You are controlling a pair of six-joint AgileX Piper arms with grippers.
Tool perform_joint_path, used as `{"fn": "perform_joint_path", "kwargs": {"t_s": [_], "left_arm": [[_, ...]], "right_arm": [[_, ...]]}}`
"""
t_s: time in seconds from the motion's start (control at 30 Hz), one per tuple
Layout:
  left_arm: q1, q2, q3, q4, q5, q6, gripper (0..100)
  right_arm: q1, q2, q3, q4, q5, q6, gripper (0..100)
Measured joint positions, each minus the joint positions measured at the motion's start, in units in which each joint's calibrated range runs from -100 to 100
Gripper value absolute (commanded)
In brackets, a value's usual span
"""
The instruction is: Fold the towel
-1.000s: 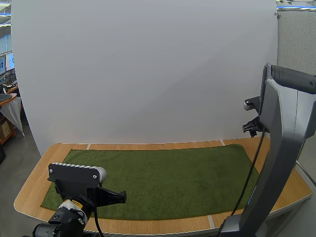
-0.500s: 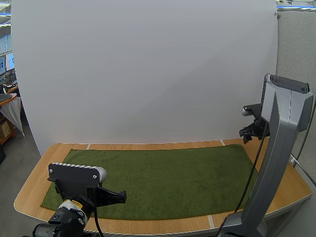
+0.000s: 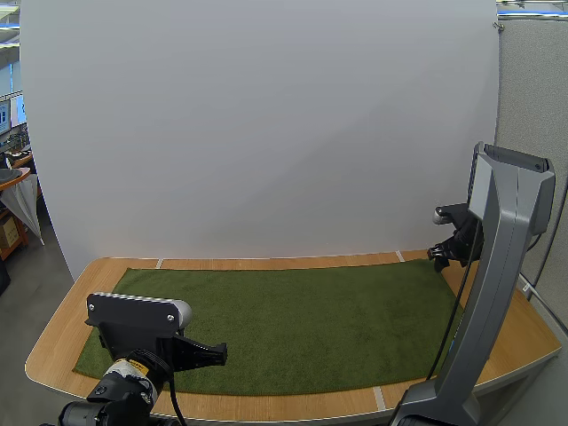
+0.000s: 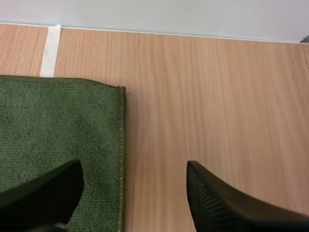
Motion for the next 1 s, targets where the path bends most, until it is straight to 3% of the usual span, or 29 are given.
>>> {"fn": "perform_joint_path", "kwargs": {"t_s": [0.27,0.57,1.0], "left_arm": [[0.0,0.0,0.0,0.0,0.0,0.0,0],[0.0,0.0,0.0,0.0,0.0,0.0,0],[0.0,0.0,0.0,0.0,0.0,0.0,0]], "right_arm": [[-0.23,4.17,-3.42,2.23,1.5,-1.49,100],[-0.4,6.32,-12.16,10.07,8.08,-4.41,100],[-0.4,13.04,-19.5,12.98,12.62,-5.27,100]]}}
